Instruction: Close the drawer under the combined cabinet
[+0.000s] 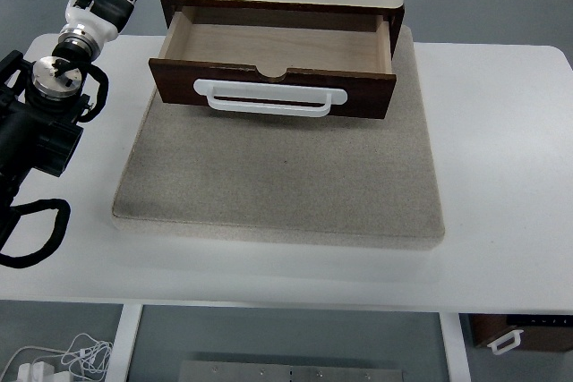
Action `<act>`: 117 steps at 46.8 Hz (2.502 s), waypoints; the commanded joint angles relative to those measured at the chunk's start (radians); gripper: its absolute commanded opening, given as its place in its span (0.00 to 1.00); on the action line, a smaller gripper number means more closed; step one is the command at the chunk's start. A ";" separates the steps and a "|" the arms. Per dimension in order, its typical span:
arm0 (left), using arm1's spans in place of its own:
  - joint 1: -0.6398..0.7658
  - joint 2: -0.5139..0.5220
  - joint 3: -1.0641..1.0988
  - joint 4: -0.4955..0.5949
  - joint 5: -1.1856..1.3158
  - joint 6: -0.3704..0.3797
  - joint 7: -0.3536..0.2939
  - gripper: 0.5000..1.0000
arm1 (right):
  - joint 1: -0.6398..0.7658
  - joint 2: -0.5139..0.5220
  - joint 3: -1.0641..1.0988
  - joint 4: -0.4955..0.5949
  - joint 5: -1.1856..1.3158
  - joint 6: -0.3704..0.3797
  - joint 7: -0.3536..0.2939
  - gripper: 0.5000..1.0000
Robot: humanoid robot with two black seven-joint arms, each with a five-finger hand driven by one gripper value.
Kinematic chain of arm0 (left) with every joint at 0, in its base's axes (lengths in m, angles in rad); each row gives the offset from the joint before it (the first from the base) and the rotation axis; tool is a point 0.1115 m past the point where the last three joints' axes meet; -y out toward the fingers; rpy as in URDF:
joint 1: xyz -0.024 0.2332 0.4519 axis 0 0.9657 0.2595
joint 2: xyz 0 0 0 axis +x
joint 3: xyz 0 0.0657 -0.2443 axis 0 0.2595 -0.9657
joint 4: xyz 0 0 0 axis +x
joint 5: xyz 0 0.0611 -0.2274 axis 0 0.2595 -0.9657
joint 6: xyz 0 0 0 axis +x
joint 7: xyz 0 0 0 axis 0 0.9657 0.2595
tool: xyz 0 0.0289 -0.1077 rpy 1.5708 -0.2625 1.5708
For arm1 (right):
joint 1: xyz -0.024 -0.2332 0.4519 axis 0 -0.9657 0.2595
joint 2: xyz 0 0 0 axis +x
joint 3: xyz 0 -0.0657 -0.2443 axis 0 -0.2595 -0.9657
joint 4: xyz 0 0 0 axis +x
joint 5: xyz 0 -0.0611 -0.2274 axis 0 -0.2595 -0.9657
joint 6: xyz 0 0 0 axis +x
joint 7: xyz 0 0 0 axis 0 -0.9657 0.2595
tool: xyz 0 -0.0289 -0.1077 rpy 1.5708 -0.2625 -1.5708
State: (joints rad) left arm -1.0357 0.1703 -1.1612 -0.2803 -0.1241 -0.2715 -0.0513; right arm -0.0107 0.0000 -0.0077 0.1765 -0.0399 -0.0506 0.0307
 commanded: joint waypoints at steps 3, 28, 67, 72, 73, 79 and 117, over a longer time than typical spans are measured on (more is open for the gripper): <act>-0.001 0.000 0.000 0.000 -0.002 0.000 -0.001 0.99 | 0.000 0.000 0.000 0.001 0.000 0.000 0.000 0.90; -0.006 0.008 0.002 0.000 0.001 -0.044 0.002 0.99 | 0.000 0.000 0.000 0.000 0.000 0.000 0.000 0.90; -0.063 0.103 0.020 -0.031 0.012 -0.043 -0.009 0.99 | 0.000 0.000 0.000 0.001 0.000 0.000 0.000 0.90; -0.090 0.152 0.020 -0.071 0.012 -0.034 -0.009 0.99 | 0.000 0.000 0.000 0.000 0.000 0.000 0.000 0.90; -0.098 0.161 0.020 -0.076 0.012 -0.031 -0.009 0.99 | 0.000 0.000 0.000 0.000 0.000 0.000 0.000 0.90; -0.162 0.212 0.031 -0.088 0.015 -0.002 -0.009 0.99 | 0.000 0.000 0.000 0.000 0.000 0.000 0.000 0.90; -0.423 0.413 0.294 -0.488 0.191 0.002 -0.007 0.99 | 0.000 0.000 0.000 0.001 0.000 0.000 0.000 0.90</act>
State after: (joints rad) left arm -1.4568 0.5827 -0.8687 -0.7234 0.0173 -0.2699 -0.0581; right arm -0.0106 0.0000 -0.0077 0.1765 -0.0399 -0.0506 0.0307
